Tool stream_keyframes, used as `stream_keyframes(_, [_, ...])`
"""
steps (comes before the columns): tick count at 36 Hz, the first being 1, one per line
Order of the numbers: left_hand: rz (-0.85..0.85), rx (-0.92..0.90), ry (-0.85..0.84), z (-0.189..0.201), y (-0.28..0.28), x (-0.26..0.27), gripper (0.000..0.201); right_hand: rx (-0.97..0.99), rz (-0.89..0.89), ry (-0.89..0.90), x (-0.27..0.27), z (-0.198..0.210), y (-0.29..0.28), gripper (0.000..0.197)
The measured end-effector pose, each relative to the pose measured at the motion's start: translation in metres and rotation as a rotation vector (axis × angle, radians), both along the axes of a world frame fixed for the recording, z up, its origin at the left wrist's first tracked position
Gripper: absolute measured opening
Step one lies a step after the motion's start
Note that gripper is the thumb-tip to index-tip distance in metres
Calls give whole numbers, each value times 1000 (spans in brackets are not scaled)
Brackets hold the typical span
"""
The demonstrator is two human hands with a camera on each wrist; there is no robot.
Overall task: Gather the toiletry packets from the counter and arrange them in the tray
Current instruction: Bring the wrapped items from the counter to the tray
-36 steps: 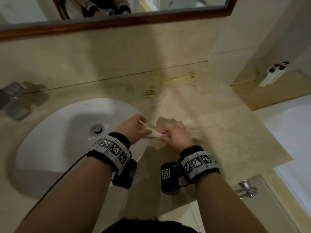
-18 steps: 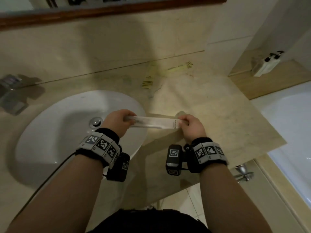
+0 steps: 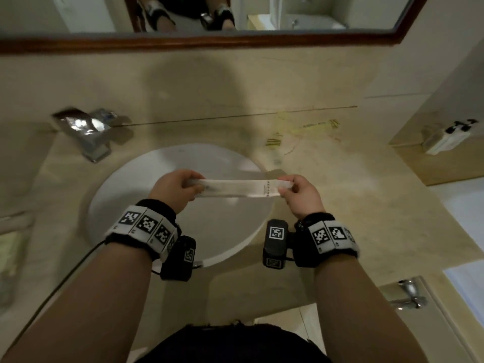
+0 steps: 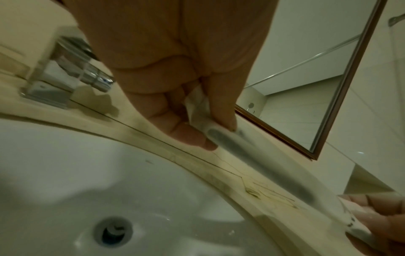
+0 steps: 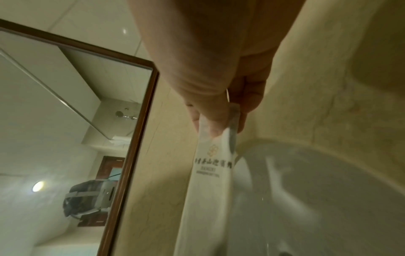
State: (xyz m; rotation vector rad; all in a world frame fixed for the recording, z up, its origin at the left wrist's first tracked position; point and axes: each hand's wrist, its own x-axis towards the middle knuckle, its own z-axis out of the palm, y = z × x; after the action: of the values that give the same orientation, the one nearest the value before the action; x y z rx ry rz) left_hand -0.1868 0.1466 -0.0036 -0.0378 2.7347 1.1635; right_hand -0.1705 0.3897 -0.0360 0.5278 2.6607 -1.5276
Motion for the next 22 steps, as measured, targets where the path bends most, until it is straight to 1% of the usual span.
stream_keyframes(3, [-10, -33, -16, 5, -29, 7, 22, -37, -11, 24, 0, 5, -30, 17])
stream_keyframes(6, [-17, -62, -26, 9, -62, 15, 25, -65, 25, 26, 2, 9, -62, 17])
stream_keyframes(11, [-17, -200, -18, 15, -122, 32, 26, -42, 98, 24, 10, 14, -116, 17])
stream_keyframes(15, [17, -217, -34, 20, -176, 51, 30, -31, 172, 22, 17, 20, -166, 15])
stream_keyframes(18, [77, -234, -31, 27, -223, 67, 31, -36, 239, 49, 23, 26, -212, 12])
stream_keyframes(22, [115, -307, -12, 35, -285, 87, 30, -44, 336, 73, 34, 31, -272, 11])
